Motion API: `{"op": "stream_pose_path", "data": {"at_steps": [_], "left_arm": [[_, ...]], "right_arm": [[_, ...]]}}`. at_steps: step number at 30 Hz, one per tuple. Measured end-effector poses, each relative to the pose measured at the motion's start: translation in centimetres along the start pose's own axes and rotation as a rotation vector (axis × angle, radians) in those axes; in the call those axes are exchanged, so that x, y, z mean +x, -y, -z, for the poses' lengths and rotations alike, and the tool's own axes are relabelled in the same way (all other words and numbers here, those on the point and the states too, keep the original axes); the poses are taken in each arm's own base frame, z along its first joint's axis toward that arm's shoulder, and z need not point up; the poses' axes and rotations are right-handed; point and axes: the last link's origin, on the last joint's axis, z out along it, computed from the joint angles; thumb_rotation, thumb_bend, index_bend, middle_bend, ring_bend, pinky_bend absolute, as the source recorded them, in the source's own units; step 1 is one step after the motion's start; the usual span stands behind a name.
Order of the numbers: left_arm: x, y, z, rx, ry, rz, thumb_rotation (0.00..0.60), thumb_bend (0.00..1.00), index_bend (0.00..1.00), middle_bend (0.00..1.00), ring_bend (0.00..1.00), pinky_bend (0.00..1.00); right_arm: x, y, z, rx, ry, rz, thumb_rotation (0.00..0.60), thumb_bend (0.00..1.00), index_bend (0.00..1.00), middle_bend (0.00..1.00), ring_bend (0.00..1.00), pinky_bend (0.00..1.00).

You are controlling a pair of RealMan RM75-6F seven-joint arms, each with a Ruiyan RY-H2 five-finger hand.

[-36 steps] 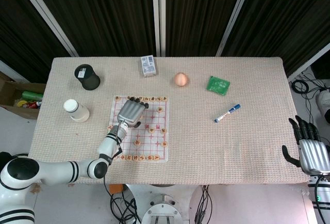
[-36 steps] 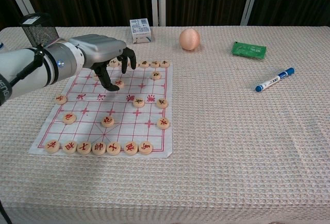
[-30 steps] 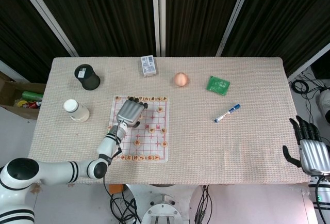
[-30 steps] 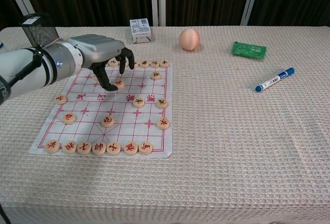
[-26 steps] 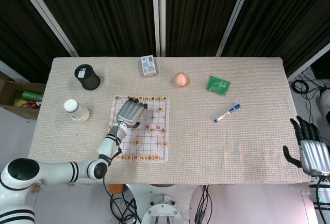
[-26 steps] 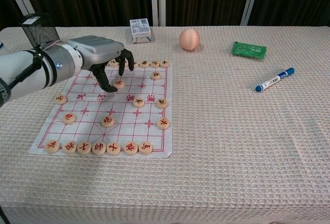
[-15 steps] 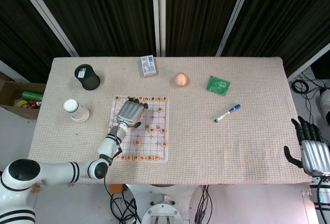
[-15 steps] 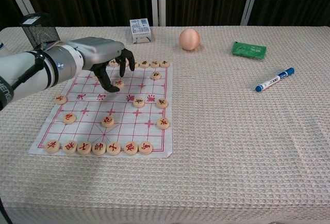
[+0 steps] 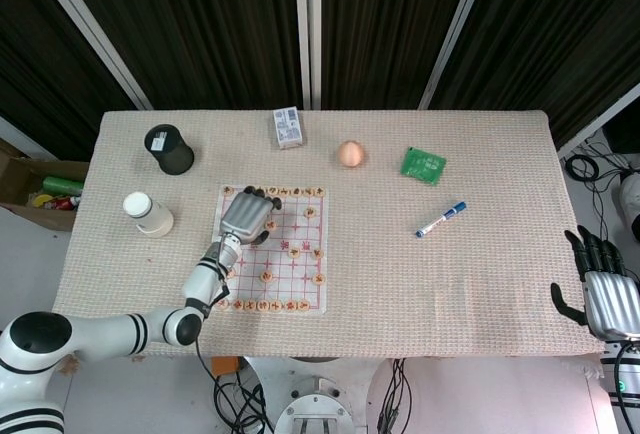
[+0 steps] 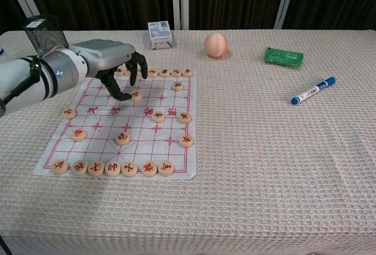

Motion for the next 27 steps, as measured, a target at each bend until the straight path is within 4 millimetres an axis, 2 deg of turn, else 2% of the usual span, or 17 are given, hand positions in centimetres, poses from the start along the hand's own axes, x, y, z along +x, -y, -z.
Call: {"op": "stream_pose_path", "data": {"at_steps": [27], "left_arm": [[-1.4, 0.2, -0.7, -0.033, -0.010, 0.004, 0.600, 0.30, 0.33, 0.45, 0.26, 0.22]], "right_arm": [[0.0, -0.2, 0.1, -0.019, 0.007, -0.017, 0.600, 0.39, 0.00, 0.00, 0.00, 0.00]]}}
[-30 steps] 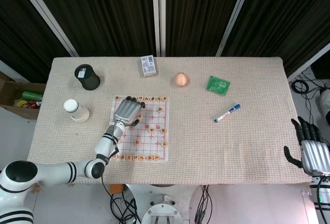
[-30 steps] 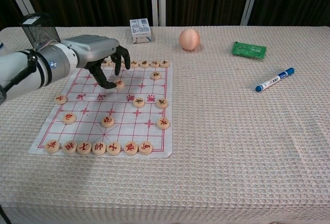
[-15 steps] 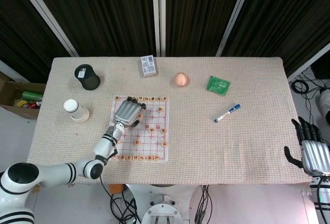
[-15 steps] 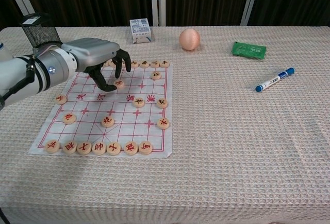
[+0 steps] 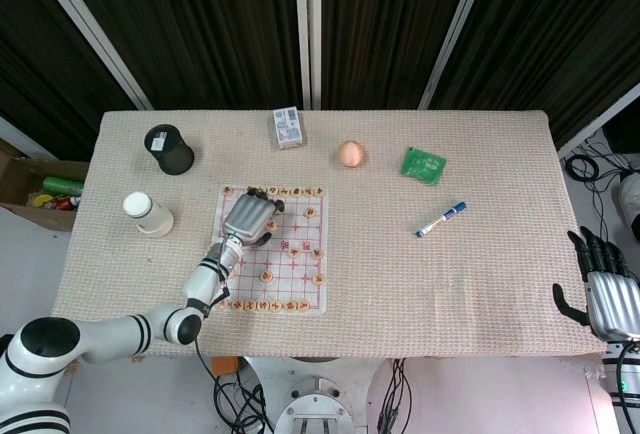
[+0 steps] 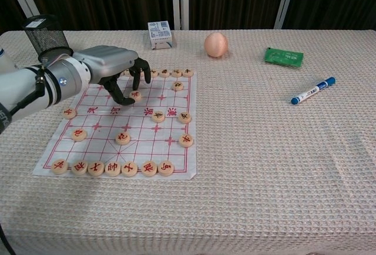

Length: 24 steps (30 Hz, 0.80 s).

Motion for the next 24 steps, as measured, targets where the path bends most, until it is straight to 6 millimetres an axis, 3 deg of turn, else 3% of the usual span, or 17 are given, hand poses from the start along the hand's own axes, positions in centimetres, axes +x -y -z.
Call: {"op": "stream_pose_path", "data": {"at_steps": [24], "left_arm": [[-0.62, -0.02, -0.42, -0.001, -0.001, 0.005, 0.600, 0.31, 0.35, 0.49, 0.29, 0.24]], "right_arm": [[0.05, -0.12, 0.01, -0.008, 0.003, -0.007, 0.600, 0.39, 0.00, 0.00, 0.00, 0.00]]}}
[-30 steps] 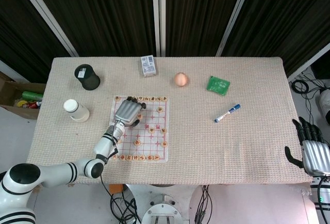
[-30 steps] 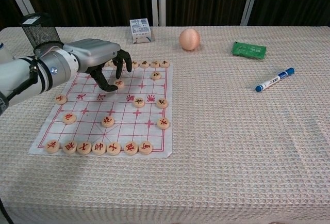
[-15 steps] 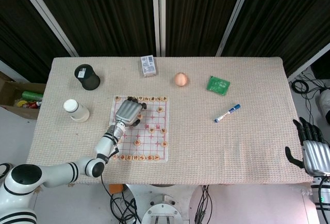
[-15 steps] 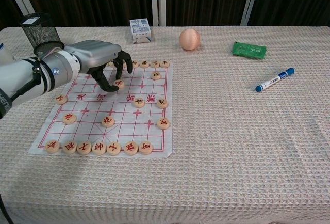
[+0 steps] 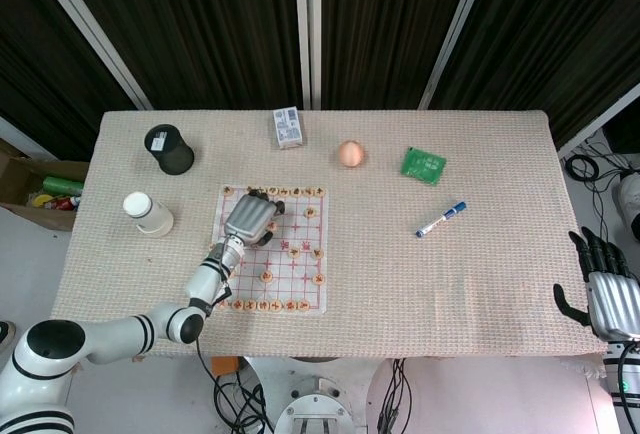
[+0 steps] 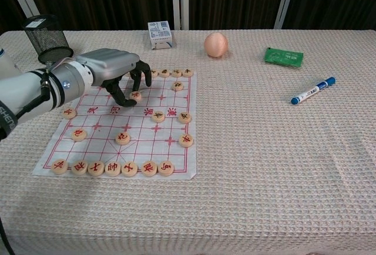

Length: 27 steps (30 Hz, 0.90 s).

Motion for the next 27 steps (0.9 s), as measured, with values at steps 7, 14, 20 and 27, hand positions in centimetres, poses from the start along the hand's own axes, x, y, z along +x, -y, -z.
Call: {"op": "stream_pose_path", "data": {"at_steps": [7, 14, 20, 27], "left_arm": [[0.3, -0.1, -0.2, -0.001, -0.025, 0.014, 0.600, 0.33, 0.38, 0.52, 0.30, 0.24], [0.7, 0.0, -0.3, 0.002, -0.042, 0.033, 0.600, 0.33, 0.39, 0.54, 0.31, 0.24], [1.6, 0.2, -0.3, 0.003, -0.064, 0.033, 0.600, 0.34, 0.39, 0.54, 0.31, 0.24], [1.9, 0.7, -0.7, 0.018, -0.059, 0.025, 0.600, 0.33, 0.39, 0.54, 0.31, 0.24]], "right_arm": [[0.0, 0.0, 0.0, -0.004, 0.001, -0.002, 0.600, 0.39, 0.00, 0.00, 0.00, 0.00], [0.0, 0.0, 0.0, -0.007, 0.003, -0.001, 0.600, 0.39, 0.00, 0.00, 0.00, 0.00], [0.0, 0.0, 0.0, -0.007, 0.005, 0.000, 0.600, 0.39, 0.00, 0.00, 0.00, 0.00], [0.0, 0.0, 0.0, -0.008, 0.005, 0.000, 0.600, 0.39, 0.00, 0.00, 0.00, 0.00]]}}
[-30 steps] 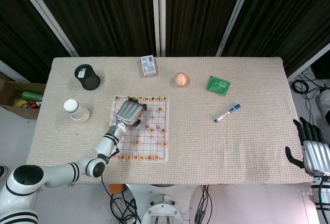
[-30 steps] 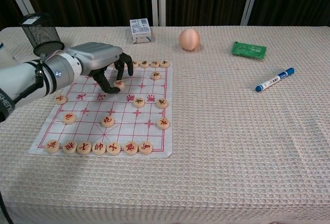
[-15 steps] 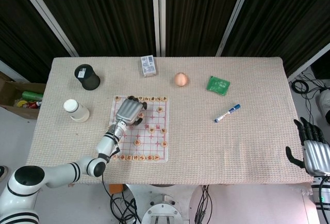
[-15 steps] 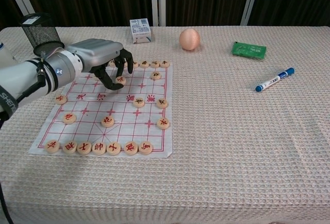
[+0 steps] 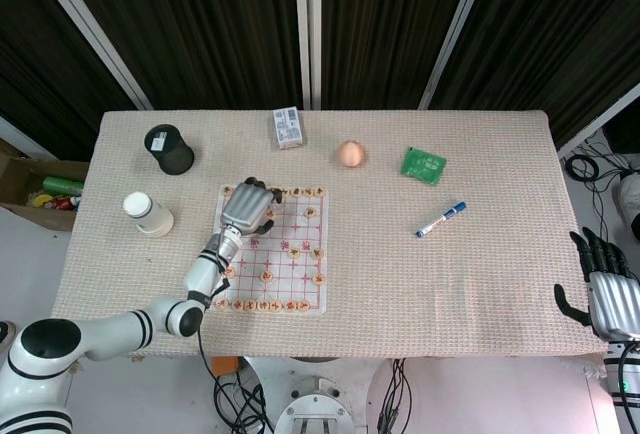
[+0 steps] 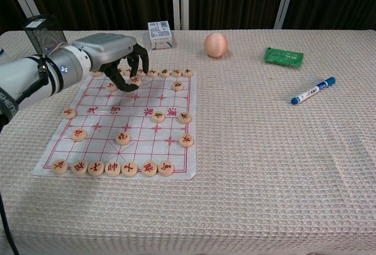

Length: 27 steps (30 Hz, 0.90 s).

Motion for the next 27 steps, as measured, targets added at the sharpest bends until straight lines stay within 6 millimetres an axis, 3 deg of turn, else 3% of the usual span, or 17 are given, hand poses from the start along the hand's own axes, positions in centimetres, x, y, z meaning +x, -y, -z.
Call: {"op": "stream_pose_path", "data": {"at_steps": [27], "left_arm": [[-0.88, 0.27, -0.97, 0.003, 0.021, -0.009, 0.600, 0.34, 0.38, 0.50, 0.31, 0.24]], "right_arm": [[0.02, -0.02, -0.12, -0.010, 0.011, 0.000, 0.600, 0.39, 0.00, 0.00, 0.00, 0.00]]}}
